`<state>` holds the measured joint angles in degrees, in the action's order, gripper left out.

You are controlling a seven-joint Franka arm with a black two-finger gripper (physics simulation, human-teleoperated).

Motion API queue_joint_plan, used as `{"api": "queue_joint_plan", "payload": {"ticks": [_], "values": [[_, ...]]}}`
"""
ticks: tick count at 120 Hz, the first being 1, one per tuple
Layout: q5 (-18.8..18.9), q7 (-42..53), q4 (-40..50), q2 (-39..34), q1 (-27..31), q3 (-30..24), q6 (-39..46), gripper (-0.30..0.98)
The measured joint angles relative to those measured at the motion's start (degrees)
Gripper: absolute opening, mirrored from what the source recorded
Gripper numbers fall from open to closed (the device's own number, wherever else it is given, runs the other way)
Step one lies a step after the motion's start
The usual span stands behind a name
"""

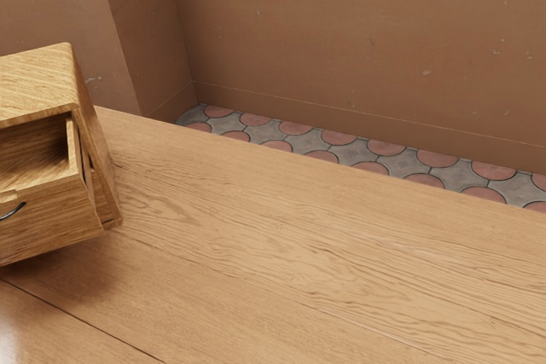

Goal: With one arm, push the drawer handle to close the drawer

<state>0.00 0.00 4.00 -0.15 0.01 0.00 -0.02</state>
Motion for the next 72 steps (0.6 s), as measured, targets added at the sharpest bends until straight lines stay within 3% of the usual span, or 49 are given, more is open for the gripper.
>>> {"api": "queue_joint_plan", "payload": {"ticks": [72], "values": [[0.0,0.0,0.0,0.1,0.0,0.0,1.1,0.69]]}}
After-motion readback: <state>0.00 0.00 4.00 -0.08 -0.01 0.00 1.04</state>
